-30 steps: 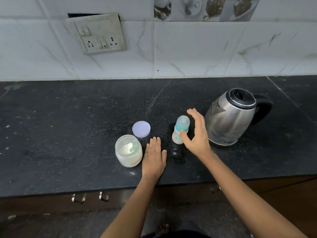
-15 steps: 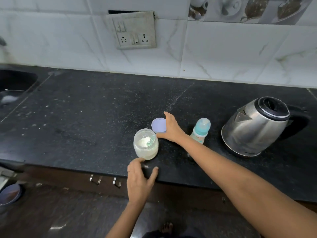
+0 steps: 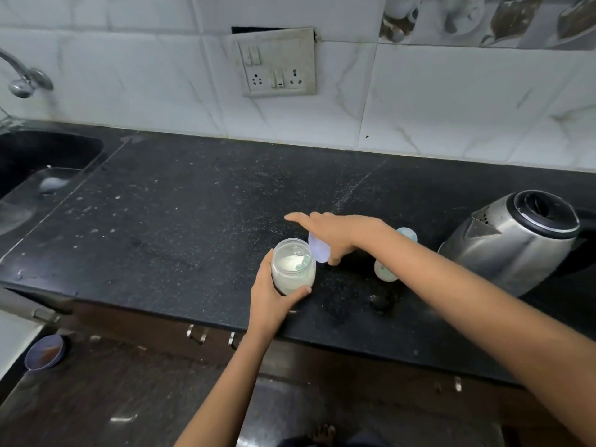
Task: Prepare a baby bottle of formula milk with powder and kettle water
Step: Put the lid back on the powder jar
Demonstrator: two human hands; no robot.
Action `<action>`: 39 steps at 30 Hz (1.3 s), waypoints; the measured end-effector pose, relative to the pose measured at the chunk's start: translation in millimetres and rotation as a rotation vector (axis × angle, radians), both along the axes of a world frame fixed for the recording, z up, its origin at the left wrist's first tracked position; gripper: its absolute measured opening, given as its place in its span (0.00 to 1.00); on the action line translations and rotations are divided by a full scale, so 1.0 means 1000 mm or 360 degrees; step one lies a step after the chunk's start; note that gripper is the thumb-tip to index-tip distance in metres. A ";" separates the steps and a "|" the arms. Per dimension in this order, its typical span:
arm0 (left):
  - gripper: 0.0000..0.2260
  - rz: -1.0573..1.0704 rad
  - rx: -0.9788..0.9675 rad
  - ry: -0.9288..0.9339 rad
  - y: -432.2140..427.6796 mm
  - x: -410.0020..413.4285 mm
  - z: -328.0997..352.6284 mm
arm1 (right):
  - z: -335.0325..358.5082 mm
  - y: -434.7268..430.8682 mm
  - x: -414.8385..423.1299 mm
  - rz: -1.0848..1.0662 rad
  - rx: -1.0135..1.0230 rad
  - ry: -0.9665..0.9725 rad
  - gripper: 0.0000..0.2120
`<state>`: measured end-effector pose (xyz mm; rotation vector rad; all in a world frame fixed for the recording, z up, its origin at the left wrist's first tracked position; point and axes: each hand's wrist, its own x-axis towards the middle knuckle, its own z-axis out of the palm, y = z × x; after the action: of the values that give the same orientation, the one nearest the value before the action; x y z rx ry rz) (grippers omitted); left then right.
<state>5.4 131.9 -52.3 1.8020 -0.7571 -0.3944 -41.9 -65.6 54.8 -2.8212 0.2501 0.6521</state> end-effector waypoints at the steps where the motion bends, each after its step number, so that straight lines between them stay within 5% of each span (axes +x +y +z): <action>1: 0.37 -0.0024 0.0000 0.0012 -0.003 0.002 0.000 | 0.009 0.004 0.001 0.0035 0.0067 -0.0071 0.60; 6: 0.40 -0.0091 0.0040 0.0145 -0.016 0.006 0.000 | 0.021 0.015 0.013 0.0214 0.0287 -0.0215 0.53; 10: 0.35 -0.0017 0.0065 0.0202 -0.027 0.004 0.002 | -0.007 0.022 0.012 0.0472 0.0045 -0.0407 0.33; 13: 0.35 0.0001 0.0044 0.0189 -0.030 0.001 0.001 | -0.034 0.018 0.002 0.0234 0.0121 -0.0614 0.28; 17: 0.35 -0.0014 0.0042 0.0162 -0.033 0.001 0.003 | -0.051 0.022 -0.012 -0.0148 0.0251 -0.0794 0.28; 25: 0.40 -0.0017 0.0113 0.0163 -0.036 0.004 0.002 | -0.059 0.040 -0.006 -0.0128 -0.0292 -0.0948 0.33; 28: 0.36 0.0040 0.0124 0.0222 -0.039 0.003 -0.001 | -0.050 0.066 0.005 -0.0463 -0.0558 -0.0698 0.37; 31: 0.33 0.0095 0.0153 0.0230 -0.038 -0.001 0.000 | -0.026 0.075 0.007 -0.1046 -0.0231 -0.0272 0.42; 35: 0.38 0.0088 0.0182 0.0165 -0.038 0.001 0.000 | 0.005 0.051 -0.011 -0.0388 -0.0285 -0.0440 0.25; 37: 0.36 0.0074 0.0188 0.0160 -0.038 0.002 0.000 | 0.003 0.034 -0.014 0.0261 -0.0396 -0.0747 0.22; 39: 0.33 0.0072 0.0166 0.0137 -0.037 0.002 0.000 | -0.007 0.012 -0.007 0.0736 -0.0499 -0.0593 0.24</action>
<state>7.2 95.4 -51.9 1.8835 -0.6451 -0.4862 -49.1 -54.0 48.0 -3.2567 -0.4122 0.1571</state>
